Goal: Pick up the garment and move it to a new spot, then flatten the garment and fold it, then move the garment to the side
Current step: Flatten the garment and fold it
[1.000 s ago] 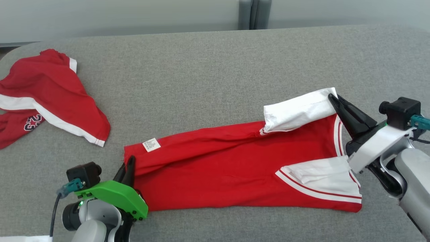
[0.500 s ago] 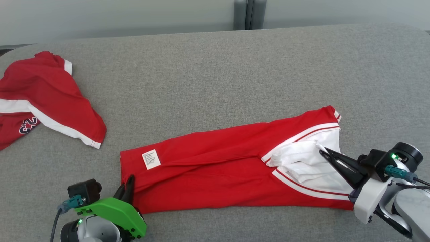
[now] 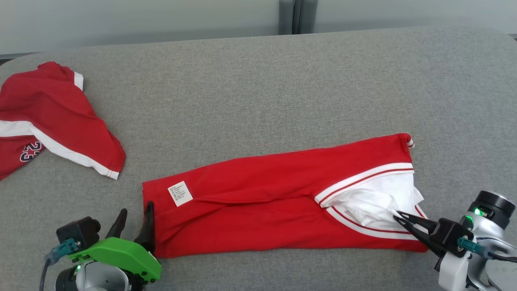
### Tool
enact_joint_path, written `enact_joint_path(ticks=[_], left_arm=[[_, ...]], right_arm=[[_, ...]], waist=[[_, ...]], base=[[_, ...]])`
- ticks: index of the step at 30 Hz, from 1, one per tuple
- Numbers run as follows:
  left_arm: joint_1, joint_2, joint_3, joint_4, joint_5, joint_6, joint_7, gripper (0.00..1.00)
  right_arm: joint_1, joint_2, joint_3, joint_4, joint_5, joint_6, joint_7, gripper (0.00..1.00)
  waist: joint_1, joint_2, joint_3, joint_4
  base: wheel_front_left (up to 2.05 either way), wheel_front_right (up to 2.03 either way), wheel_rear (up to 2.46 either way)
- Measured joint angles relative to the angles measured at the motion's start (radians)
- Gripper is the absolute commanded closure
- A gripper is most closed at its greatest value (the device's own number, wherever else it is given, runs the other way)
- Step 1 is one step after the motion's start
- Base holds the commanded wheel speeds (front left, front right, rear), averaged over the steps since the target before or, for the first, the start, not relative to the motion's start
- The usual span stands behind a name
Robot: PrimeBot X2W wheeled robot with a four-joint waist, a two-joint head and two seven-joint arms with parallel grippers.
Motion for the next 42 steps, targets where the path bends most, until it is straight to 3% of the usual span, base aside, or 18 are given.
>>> enact_joint_path(ticks=[1,3,17,21,24,27,33,42], left_arm=[[0.0,-0.001,0.007,-0.007,0.0,0.0,-0.008,0.0],[0.0,-0.001,0.026,-0.03,0.0,0.0,-0.022,0.0],[-0.004,-0.009,0.073,-0.157,0.041,0.003,-0.133,0.0],[-0.007,-0.015,0.075,-0.18,0.072,0.003,-0.177,0.0],[-0.011,-0.015,0.065,-0.187,0.101,0.003,-0.198,0.0],[-0.013,-0.017,0.047,-0.188,0.125,0.003,-0.211,0.0],[-0.018,-0.026,-0.011,-0.185,0.159,0.004,-0.219,0.0],[-0.019,-0.038,-0.045,-0.167,0.161,0.004,-0.22,0.0]], right_arm=[[0.01,-0.002,0.003,0.0,-0.009,0.0,0.0,0.54],[0.019,-0.007,0.003,0.004,-0.015,-0.002,0.0,0.0],[0.049,-0.019,-0.078,0.035,0.005,-0.058,0.0,0.0],[0.074,-0.013,-0.165,0.059,0.094,-0.101,0.0,0.0],[0.074,0.005,-0.233,0.064,0.178,-0.109,0.0,0.0],[0.072,0.049,-0.279,0.071,0.268,-0.099,0.0,0.0],[0.069,0.099,-0.305,0.132,0.418,-0.041,0.012,0.0],[-0.021,0.175,-0.297,0.191,0.583,-0.011,0.192,0.0]], waist=[[0.0,0.0,0.0,0.0],[0.0,0.0,0.0,-0.002],[0.0,0.0,-0.007,-0.04],[0.0,0.0,-0.015,-0.053],[0.0,0.0,-0.024,-0.062],[0.0,0.0,-0.033,-0.072],[0.0,0.0,-0.052,-0.073],[0.0001,0.0,-0.054,-0.013]], base=[[0.0,0.0,0.0],[0.0,0.0,0.0],[0.0,0.0,0.0],[0.0,0.0,0.0],[0.0,0.0,0.0],[0.0,0.0,0.0],[0.0,0.0,0.0],[0.0,0.0,0.0]])
